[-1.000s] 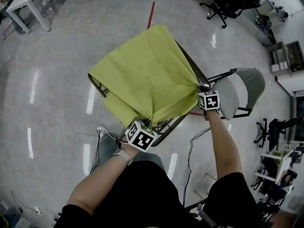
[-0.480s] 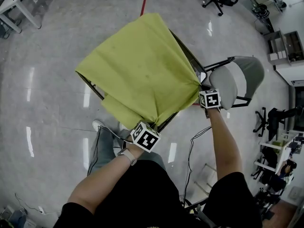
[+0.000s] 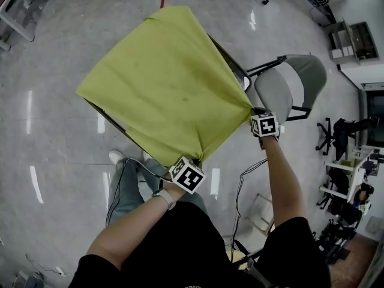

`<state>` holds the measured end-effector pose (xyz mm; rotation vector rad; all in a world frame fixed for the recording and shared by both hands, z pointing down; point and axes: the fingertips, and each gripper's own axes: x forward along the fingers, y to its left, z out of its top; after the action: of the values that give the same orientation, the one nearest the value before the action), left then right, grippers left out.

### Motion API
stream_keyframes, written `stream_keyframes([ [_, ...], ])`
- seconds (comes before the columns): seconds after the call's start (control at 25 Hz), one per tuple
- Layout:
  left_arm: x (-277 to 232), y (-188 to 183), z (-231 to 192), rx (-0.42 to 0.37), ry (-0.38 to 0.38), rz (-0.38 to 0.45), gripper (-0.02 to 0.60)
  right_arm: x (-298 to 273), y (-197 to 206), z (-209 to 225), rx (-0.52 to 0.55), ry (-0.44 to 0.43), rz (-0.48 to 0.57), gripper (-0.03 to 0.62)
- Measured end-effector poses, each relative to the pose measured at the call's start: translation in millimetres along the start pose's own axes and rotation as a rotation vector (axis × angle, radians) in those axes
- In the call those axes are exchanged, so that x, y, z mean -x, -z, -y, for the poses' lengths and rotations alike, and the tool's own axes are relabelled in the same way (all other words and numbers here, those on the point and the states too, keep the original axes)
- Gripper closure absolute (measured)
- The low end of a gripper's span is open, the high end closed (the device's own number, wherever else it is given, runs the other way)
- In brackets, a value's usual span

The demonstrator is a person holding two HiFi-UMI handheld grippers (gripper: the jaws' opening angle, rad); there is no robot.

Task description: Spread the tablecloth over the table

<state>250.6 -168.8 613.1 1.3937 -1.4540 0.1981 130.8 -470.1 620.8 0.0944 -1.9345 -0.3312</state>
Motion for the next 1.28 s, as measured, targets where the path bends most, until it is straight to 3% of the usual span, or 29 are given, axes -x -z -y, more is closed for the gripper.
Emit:
stream_keyframes([
  [0.32,-7.5,-1.3,-10.8,-0.006,-0.030,0.014,0.560,-13.3,12.8,-1.2,-0.107,0.025,0.023,0.576],
  [0.48,2.4,-5.6,-14.3,0.026,-0.027,0.034,0.484,-17.7,13.3,-1.0,-0.153,0.039,0.028,0.574],
  [0.64,24.1,-4.2,-36.1,0.063,-0.059,0.058,0.454,-20.1,9.9,-1.3,-0.173,0.059,0.028,0.569],
  [0.88,55.0,21.8,-93.6,0.077,-0.213,0.074,0.420,-14.1,-4.6,2.2,-0.205,0.073,0.063,0.492],
  [1.04,75.8,54.1,-141.6,0.164,-0.332,0.083,0.403,-1.6,-22.5,-8.1,-0.181,0.060,0.102,0.487],
  [1.28,93.8,84.5,-192.3,0.277,-0.417,0.109,0.356,1.3,-49.6,-60.8,-0.127,-0.019,0.149,0.482],
])
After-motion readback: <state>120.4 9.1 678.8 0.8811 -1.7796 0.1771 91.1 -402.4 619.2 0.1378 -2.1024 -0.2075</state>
